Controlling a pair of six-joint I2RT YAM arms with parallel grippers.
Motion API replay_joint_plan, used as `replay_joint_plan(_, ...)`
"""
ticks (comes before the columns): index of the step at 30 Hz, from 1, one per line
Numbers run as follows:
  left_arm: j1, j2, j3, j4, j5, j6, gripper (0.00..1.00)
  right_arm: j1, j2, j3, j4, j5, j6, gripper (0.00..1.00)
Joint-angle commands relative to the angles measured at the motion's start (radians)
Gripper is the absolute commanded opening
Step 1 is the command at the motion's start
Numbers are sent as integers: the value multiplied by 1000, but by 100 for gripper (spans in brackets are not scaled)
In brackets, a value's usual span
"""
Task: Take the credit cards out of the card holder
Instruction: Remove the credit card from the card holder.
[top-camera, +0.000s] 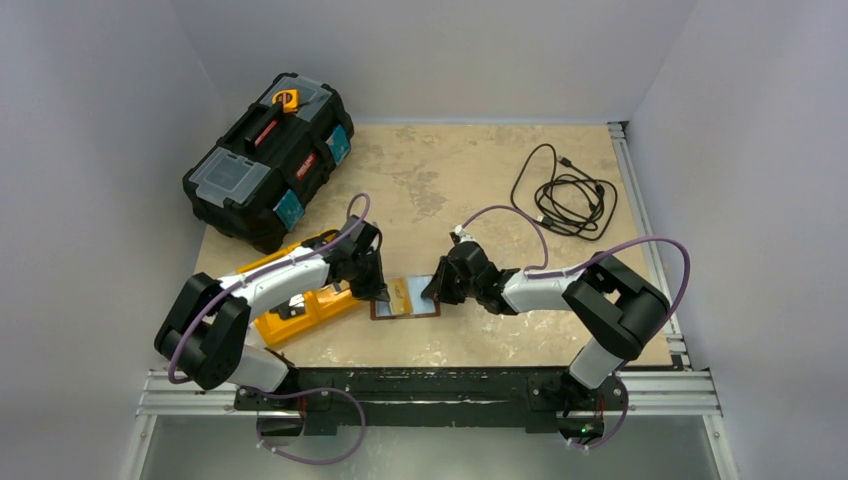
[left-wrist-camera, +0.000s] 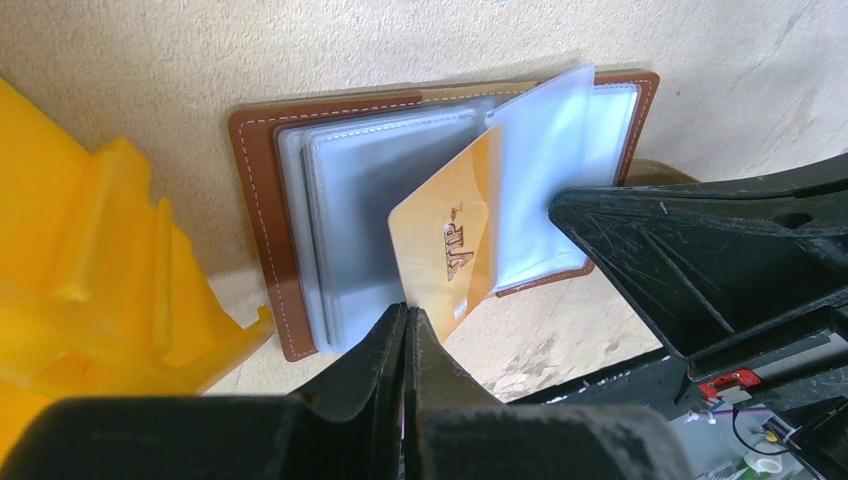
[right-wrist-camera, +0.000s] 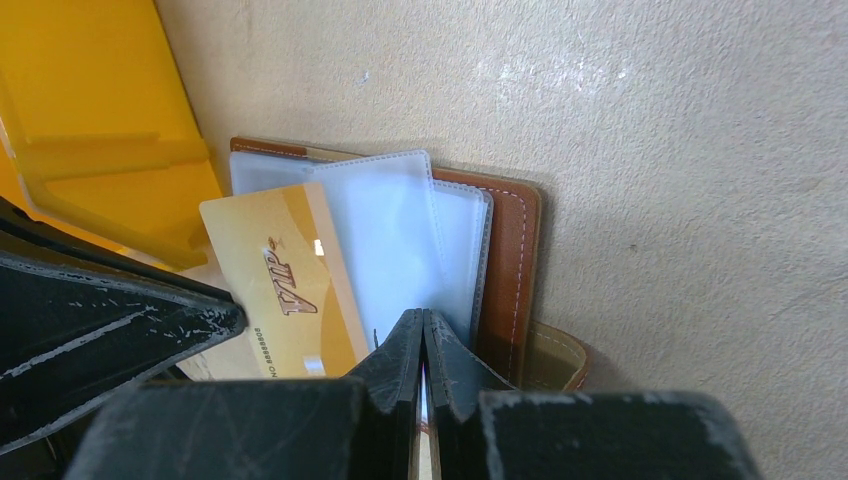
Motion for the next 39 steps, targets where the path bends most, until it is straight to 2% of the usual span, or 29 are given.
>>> replay_joint_plan(1,7,-7,-11,29,17,26,0,-27,62,-55,-234,111,-68,0)
replay_joint_plan(4,7,13,-17,46,16,20,12,-27,63,-50,-237,111,-74,0)
replay_joint_plan(7,8,35,-19,54,13,18,17,-27,63,-48,-241,113,-76,0)
replay_joint_plan(10,8,47,-25,69,15,14,30,-27,62,-50,-237,112,-76,0)
replay_joint_plan(15,7,65,-28,82,13,10,34,-27,70,-49,-231,107,-77,0)
replay_joint_plan(21,7,98,-31,122,39,3,35,-27,75,-48,-227,105,-80,0)
replay_joint_plan(27,7,139,-26,149,42,-21,32,-27,75,-56,-225,109,-77,0)
replay_joint_plan(39,7,82,6,99,29,-36,0,-39,65,-78,-230,127,-72,0)
